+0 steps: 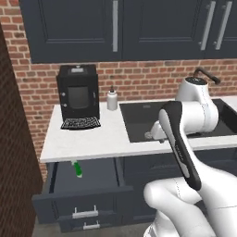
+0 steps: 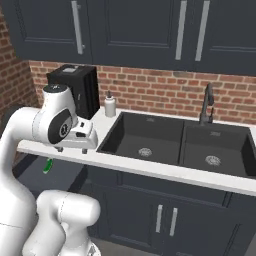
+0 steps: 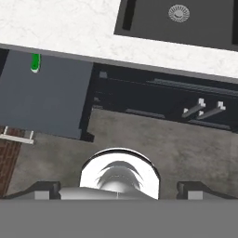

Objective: Pick up the knife from the drawer and place it on the cutting board. Then place the meat from the plate to the cutting board.

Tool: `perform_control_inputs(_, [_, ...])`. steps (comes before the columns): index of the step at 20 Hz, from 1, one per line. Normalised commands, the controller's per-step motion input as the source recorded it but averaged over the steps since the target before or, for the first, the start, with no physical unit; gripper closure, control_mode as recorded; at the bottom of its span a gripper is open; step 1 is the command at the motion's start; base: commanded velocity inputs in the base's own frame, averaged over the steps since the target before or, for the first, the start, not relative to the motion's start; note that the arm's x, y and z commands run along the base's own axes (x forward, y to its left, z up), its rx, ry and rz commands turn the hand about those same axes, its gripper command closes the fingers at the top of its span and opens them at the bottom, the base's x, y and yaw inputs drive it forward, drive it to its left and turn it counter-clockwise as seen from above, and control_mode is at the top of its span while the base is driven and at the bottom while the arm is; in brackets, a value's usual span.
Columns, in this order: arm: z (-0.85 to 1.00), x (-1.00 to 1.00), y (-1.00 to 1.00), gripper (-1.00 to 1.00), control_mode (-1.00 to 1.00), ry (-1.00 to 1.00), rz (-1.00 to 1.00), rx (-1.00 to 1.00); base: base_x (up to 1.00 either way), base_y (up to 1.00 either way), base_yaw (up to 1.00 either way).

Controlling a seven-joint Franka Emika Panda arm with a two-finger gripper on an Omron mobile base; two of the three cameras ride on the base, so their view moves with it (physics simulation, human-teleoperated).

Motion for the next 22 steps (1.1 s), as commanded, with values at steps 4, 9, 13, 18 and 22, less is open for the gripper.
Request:
perform_control_inputs(4, [0.00, 0.00, 0.00, -1.00, 1.00, 0.00, 0.00, 0.00, 0.00, -0.68, 0.26])
perform_control_inputs(9, [0.00, 0.00, 0.00, -1.00, 1.00, 0.00, 0.00, 0.00, 0.00, -0.13, 0.28])
perform_control_inputs(13, [0.00, 0.00, 0.00, -1.00, 1.00, 0.00, 0.00, 0.00, 0.00, 0.03, 0.26])
perform_control_inputs(18, [0.00, 0.00, 0.00, -1.00, 1.00, 0.00, 0.00, 0.00, 0.16, 0.00, 0.29])
perform_control_inputs(22, [0.00, 0.00, 0.00, -1.00, 1.00, 0.00, 0.00, 0.00, 0.32, -0.08, 0.33])
